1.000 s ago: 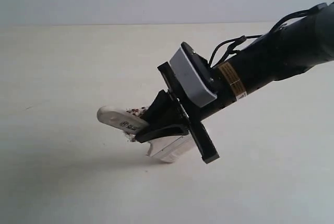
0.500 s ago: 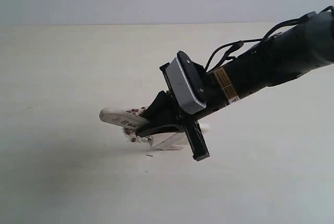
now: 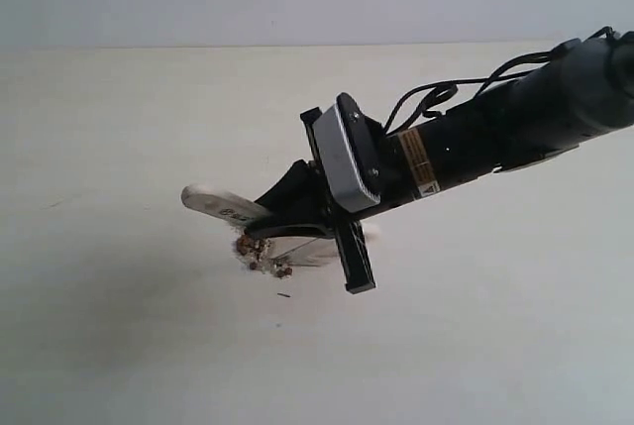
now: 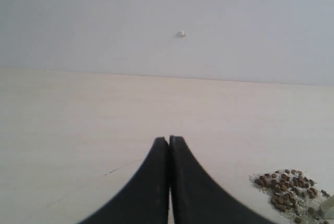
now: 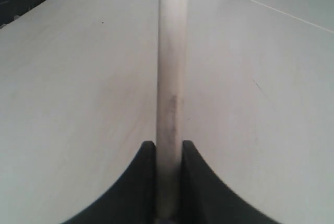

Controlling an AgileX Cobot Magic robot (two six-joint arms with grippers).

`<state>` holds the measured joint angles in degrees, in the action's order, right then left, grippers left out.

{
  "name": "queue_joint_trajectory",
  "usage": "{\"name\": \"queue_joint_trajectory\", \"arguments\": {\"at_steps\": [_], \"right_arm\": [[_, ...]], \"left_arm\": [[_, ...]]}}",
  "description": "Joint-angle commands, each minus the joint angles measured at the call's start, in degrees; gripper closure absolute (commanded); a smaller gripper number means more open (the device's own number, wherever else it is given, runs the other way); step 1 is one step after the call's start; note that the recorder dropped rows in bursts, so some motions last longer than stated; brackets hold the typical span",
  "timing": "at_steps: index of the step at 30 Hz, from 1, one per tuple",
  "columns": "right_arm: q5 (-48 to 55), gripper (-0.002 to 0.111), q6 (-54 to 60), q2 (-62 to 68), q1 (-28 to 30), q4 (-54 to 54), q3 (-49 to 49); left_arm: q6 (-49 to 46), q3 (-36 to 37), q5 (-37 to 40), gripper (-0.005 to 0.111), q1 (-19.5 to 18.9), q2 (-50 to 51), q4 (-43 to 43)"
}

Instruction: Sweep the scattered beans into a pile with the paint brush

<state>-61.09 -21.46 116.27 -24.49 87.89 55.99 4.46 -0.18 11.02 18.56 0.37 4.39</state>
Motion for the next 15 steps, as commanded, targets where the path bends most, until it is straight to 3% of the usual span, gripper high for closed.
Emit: {"name": "queue_joint_trajectory", "arguments": {"at_steps": [1,10,15], "right_arm": [[-0.7,0.108,-2.7,-1.7,0.2,1.0,0.6],[-2.3,0.108,-13.4,-14.0,0.2,5.6,0.6],[-6.5,0.108,-16.2,-14.0,0.1,5.3,0.6]], "left_arm": [[0.1,0.2,0.0,0.107,0.4,-0.4,-0.1],[0.1,0.2,0.0,0.107,0.4,-0.4,-0.1],[0.1,0.2,0.0,0.107,0.4,-0.4,-0.1]]}}
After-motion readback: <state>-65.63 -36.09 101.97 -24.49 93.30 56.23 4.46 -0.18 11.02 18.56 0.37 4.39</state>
